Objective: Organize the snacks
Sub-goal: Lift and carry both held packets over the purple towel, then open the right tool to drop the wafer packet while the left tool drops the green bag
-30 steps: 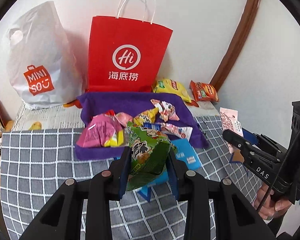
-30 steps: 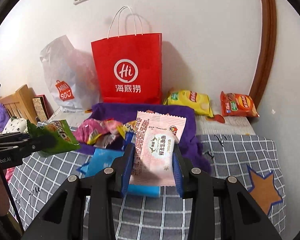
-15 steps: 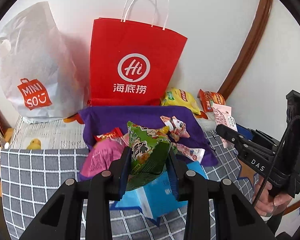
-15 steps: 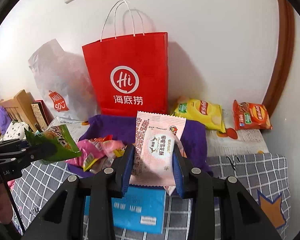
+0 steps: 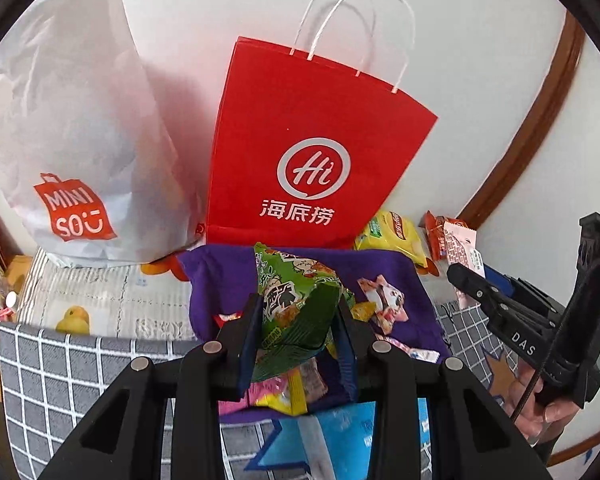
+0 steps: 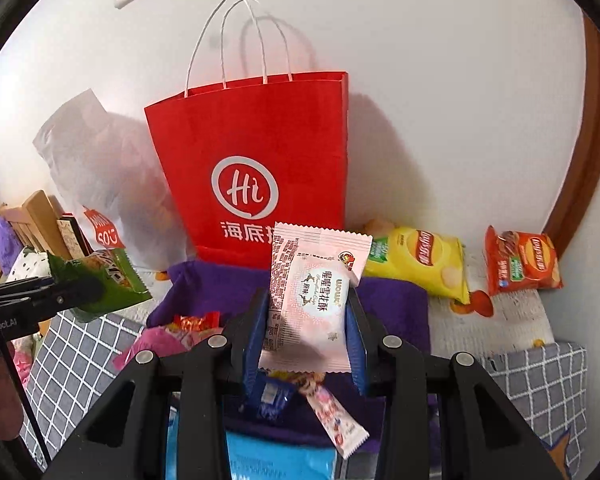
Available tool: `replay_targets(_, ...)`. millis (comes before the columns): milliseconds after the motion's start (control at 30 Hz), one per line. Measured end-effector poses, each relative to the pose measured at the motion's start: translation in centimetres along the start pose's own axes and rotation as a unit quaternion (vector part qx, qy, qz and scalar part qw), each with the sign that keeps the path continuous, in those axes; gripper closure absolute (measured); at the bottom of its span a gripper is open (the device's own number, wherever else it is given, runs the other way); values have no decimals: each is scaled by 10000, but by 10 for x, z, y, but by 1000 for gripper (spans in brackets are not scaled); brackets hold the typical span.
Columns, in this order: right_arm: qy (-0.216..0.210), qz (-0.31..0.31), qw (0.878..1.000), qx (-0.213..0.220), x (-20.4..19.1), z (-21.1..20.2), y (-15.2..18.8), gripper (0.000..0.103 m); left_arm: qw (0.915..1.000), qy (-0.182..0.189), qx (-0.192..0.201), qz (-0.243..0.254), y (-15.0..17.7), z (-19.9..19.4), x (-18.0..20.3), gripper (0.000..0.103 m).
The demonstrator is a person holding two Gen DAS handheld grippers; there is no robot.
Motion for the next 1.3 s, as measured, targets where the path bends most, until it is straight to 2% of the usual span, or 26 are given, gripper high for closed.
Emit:
replay_targets(167,-169,58,9996,-205,2,28,4,66,9999,-12,-140,-29,-5,26,-5,71)
replay_targets(233,-103,-41,9991,-406,3,41,8,66,9998,28,-203,-76,-7,37,-7,71)
replay_targets(633,-388,-483,9955,-715,-12,69,24,66,9966,-62,-763,-294,2,93,-28,71)
replay_targets(900,-344,-491,9921,-1105,-8,87,34,66,9960,-134,-829,-319,5,102,-31,71)
replay_targets(1300,-282,-510,9897,-1310,-10,100,41,66,9966,-90,-813,-140,6,109,-21,71)
Point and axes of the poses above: each gripper's, at about its wrist camera, not at the fingertips, and z roughly the way its jaws point, x to its right, y to its underside, the point moved 7 cm from there along z, roughly the way its jaws point, and after that the axes turned 7 degrees about -x, right-handed, at the moved point
